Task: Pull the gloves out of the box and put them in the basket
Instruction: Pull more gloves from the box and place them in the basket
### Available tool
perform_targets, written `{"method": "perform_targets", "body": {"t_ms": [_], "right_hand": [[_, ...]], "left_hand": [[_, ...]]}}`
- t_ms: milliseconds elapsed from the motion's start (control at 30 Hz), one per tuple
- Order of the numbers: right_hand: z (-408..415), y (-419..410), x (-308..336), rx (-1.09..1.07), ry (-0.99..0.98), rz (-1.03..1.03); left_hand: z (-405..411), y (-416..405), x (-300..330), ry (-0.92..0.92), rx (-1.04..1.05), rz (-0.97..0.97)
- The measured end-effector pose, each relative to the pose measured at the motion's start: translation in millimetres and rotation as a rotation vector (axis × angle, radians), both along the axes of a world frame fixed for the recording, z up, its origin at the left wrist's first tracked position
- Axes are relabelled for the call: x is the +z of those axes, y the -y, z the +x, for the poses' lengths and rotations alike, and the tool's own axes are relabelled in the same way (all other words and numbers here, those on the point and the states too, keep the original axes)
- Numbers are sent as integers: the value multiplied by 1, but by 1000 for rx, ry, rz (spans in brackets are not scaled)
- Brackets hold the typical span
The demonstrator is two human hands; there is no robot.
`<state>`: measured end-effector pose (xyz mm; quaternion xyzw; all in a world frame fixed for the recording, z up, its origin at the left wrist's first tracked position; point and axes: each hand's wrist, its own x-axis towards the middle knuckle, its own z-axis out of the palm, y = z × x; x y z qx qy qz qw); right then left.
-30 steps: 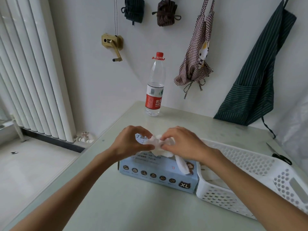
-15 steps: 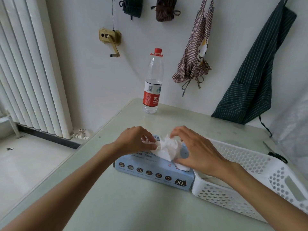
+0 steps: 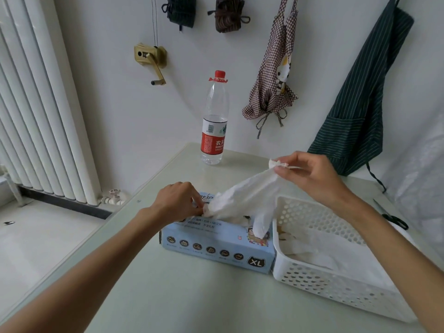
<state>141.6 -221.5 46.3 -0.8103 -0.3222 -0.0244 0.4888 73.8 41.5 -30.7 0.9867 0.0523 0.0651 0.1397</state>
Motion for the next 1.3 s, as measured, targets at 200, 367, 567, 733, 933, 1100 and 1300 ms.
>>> {"method": "perform_targets", "body": {"t_ms": [200,367,567,733,933,1100,1300], "right_hand": [[0,6,5,43,-29,-205],[-11,2,14,50,24,-53],[-10,-3,25,-8,151,-53],[-11,15,28,-19,143,-145],[-3,40,44,-69,102,-112],[-8,47,54,-58,122,-80],[-21,43,57,5,163,-102]], "left_hand": [[5,-10,8,-78,-31,-294],[0,-20,44,-81,-98,-438],[10,25,79,-60,-311,-322],[10,18,40,-314,-193,-39],[3,17,16,-166,-118,-110],[-3,9,54,-48,-67,-11],[-2,103,115,28,-358,-606]]}}
